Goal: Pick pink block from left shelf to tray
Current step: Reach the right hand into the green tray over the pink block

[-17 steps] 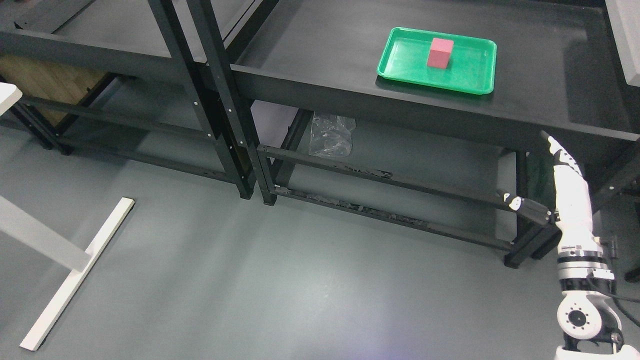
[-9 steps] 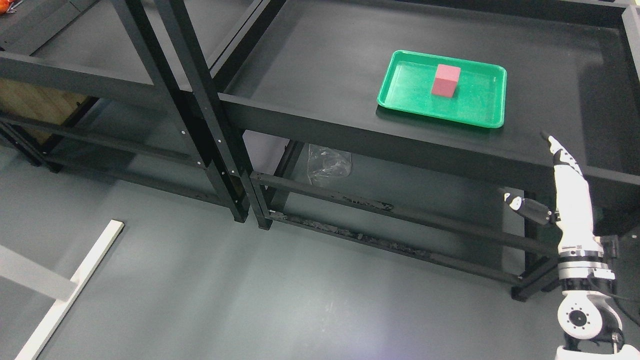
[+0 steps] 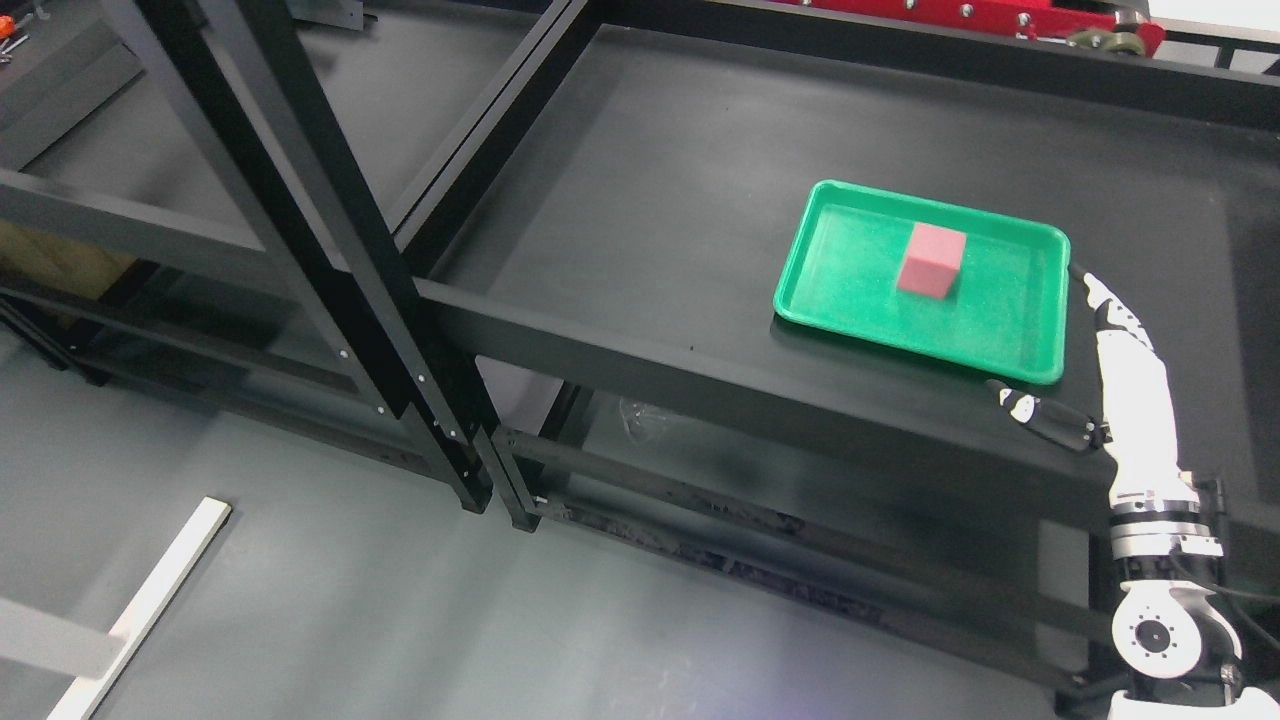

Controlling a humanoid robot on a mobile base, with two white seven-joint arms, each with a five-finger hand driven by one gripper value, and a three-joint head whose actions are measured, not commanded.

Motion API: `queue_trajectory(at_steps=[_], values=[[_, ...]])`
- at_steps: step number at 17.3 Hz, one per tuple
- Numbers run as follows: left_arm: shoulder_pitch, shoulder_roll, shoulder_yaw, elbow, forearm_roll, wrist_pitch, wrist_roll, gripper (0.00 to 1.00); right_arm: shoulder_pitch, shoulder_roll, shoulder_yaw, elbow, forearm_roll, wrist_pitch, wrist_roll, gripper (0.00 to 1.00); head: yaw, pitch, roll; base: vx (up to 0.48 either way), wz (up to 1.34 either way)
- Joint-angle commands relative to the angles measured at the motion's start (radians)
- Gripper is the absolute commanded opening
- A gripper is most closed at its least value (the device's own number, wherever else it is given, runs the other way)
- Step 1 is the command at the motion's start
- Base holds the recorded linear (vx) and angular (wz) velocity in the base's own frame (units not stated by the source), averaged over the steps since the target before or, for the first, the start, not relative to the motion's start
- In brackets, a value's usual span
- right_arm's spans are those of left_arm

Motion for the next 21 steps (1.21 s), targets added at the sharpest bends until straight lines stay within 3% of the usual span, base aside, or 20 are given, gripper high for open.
queue_trajectory(at_steps=[1, 7, 21], values=[[0.009, 0.017, 0.000, 0.000, -0.002, 0.001, 0.001, 1.00, 0.018, -0.005, 0.055, 0.005, 0.014, 0.016, 0.008, 1.00, 0.0000, 0.000, 0.000, 0.318, 0.05], [0.009, 0.017, 0.000, 0.000, -0.002, -0.001, 0.001, 1.00, 0.020, -0.017, 0.098, 0.048, 0.122, 0.048, 0.043, 1.00, 0.0000, 0.000, 0.000, 0.290, 0.05], [0.009, 0.017, 0.000, 0.000, -0.002, 0.001, 0.001, 1.00, 0.092, -0.071, 0.154, 0.068, 0.127, 0.019, 0.063, 1.00, 0.0000, 0.000, 0.000, 0.174, 0.04]])
